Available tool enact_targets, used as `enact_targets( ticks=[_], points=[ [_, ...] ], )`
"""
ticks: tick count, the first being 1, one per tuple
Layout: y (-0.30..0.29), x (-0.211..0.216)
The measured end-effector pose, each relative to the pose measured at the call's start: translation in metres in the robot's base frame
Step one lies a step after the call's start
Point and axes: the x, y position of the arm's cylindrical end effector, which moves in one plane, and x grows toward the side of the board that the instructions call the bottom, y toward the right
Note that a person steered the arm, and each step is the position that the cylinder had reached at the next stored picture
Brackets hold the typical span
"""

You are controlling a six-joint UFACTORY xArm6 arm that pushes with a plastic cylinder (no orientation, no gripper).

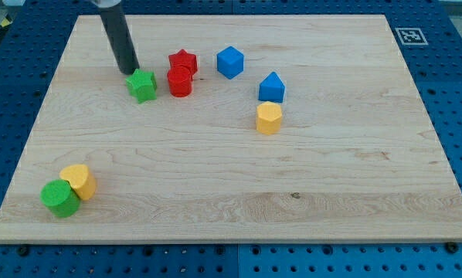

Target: Move the green star towards the yellow heart

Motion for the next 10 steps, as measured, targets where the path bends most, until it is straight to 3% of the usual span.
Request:
enact_targets(
  ticks=[1,3,7,10],
  points=[
    [0.003,-0.006],
    [0.008,0.039],
    [0.081,0.051],
    [0.077,0.092]
  ],
)
